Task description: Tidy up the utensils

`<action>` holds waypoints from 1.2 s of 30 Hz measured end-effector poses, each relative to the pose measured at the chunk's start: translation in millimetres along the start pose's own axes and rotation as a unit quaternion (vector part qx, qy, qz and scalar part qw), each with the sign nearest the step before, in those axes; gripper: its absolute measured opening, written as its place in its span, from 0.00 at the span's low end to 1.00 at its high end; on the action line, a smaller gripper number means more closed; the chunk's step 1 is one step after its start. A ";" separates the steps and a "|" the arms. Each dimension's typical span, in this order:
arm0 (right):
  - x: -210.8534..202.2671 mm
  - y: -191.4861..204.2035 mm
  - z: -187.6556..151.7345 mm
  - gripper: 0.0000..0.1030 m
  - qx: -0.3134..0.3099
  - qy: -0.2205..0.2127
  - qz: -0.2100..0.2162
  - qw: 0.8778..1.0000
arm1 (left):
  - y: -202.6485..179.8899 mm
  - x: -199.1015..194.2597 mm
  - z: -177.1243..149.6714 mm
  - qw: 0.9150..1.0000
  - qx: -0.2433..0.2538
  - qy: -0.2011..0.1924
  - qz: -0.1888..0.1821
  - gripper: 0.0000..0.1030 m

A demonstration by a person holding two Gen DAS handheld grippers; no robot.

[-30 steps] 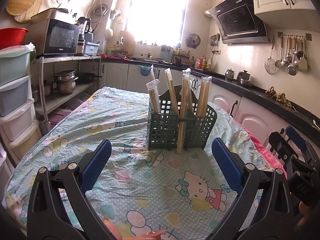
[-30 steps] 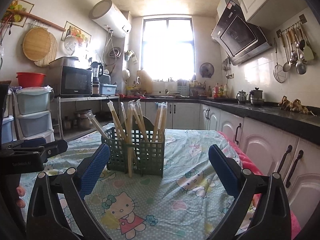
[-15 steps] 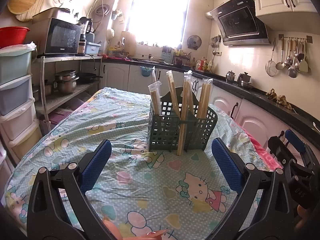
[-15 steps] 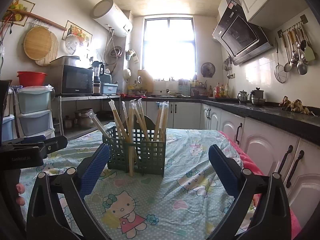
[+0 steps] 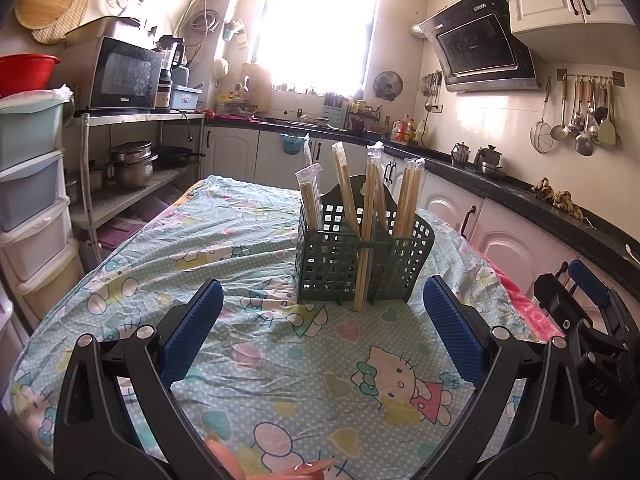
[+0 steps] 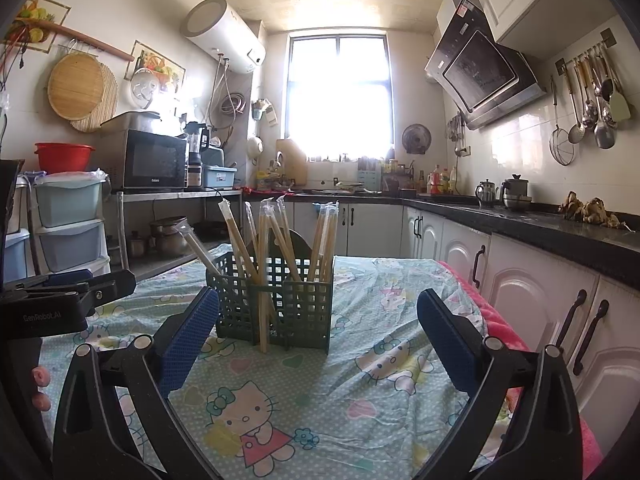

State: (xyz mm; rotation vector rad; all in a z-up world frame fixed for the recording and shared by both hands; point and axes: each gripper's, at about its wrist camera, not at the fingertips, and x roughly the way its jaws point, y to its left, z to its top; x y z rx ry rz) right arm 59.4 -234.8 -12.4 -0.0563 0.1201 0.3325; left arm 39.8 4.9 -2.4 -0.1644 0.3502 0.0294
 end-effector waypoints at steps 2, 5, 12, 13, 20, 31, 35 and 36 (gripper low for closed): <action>0.0 -0.1 0.1 0.94 0.000 0.000 0.000 1.000 | 0.1 -0.1 0.3 1.000 0.000 0.000 0.000 0.90; 0.2 0.1 0.1 0.94 0.000 0.001 0.000 1.000 | -0.1 -0.1 0.1 1.000 0.000 0.000 0.000 0.90; -0.2 0.9 -0.3 0.94 0.000 0.002 0.002 1.000 | 0.0 0.0 -0.1 1.000 0.000 0.000 0.000 0.90; 0.0 1.1 -0.3 0.94 0.000 0.003 0.002 1.000 | -0.1 0.0 -0.3 1.000 0.001 0.000 -0.001 0.90; -0.1 1.4 -0.4 0.94 0.000 0.003 0.003 1.000 | -1.1 -1.0 0.8 1.000 0.000 -0.001 -0.003 0.90; 0.0 2.1 -1.1 0.94 0.000 0.008 0.002 1.000 | 0.5 -0.5 1.4 1.000 -0.003 0.001 -0.004 0.90; 0.3 -1.5 -0.5 0.94 0.002 0.008 0.000 1.000 | 1.0 3.7 0.8 1.000 -0.005 0.006 0.009 0.90; 0.8 -2.3 -0.2 0.94 0.004 0.009 -0.001 1.000 | 0.9 4.8 0.0 1.000 -0.003 0.008 0.016 0.90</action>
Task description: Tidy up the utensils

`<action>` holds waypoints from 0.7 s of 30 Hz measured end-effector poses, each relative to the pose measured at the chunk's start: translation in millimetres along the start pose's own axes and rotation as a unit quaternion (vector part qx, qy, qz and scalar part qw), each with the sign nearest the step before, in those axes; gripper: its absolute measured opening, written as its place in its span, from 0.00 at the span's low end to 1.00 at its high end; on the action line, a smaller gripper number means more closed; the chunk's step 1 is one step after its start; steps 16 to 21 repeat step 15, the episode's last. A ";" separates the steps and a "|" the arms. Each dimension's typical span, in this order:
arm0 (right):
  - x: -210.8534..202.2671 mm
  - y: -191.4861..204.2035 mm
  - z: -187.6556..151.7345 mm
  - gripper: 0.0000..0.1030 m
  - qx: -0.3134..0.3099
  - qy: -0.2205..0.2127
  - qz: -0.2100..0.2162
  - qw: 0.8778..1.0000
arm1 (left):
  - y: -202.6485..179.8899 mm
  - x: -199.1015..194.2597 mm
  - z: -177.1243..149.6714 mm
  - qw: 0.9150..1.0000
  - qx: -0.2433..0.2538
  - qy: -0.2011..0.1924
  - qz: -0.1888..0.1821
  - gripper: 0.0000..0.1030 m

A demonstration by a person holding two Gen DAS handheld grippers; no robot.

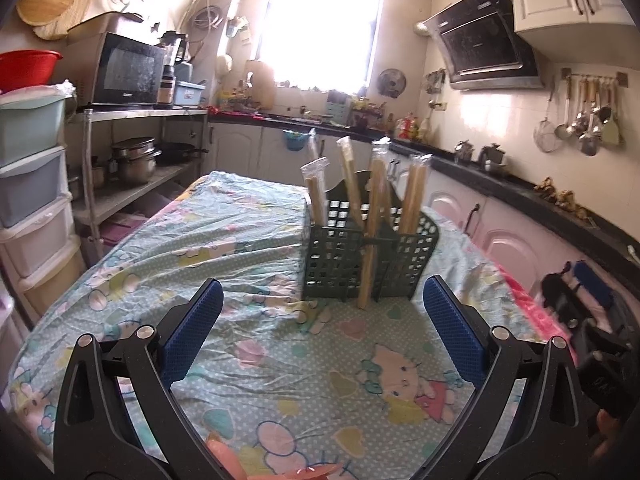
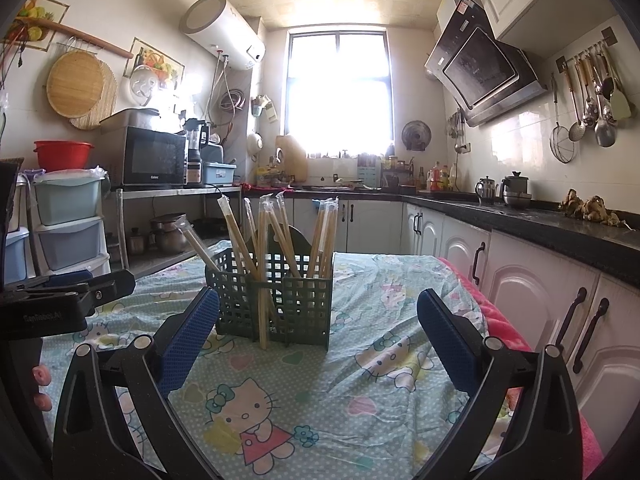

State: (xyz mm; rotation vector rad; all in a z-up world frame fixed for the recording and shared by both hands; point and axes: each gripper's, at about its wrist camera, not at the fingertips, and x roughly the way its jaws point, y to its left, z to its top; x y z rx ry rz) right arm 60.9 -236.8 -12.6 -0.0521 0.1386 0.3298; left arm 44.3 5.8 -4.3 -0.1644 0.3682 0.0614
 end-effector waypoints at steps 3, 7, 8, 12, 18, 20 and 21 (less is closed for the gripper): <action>1.1 -4.5 1.5 0.94 0.005 0.003 -0.006 1.000 | 6.7 7.3 2.2 1.000 -0.009 0.016 0.024 0.90; 8.6 -22.8 6.5 0.94 0.018 0.016 -0.029 0.999 | 33.4 15.8 11.8 0.998 -0.035 0.030 0.040 0.90; 14.3 -30.5 8.7 0.94 0.027 0.025 -0.036 0.999 | 42.5 21.4 15.7 0.997 -0.039 0.040 0.051 0.90; 83.4 -76.1 7.5 0.94 0.038 0.161 -0.082 0.983 | 99.4 75.5 27.3 0.982 -0.055 0.127 0.129 0.90; 146.8 -113.2 -17.6 0.94 0.026 0.283 -0.132 0.950 | 141.8 122.0 21.9 0.966 -0.093 0.180 0.162 0.90; 146.8 -113.2 -17.6 0.94 0.026 0.283 -0.132 0.950 | 141.8 122.0 21.9 0.966 -0.093 0.180 0.162 0.90; 146.8 -113.2 -17.6 0.94 0.026 0.283 -0.132 0.950 | 141.8 122.0 21.9 0.966 -0.093 0.180 0.162 0.90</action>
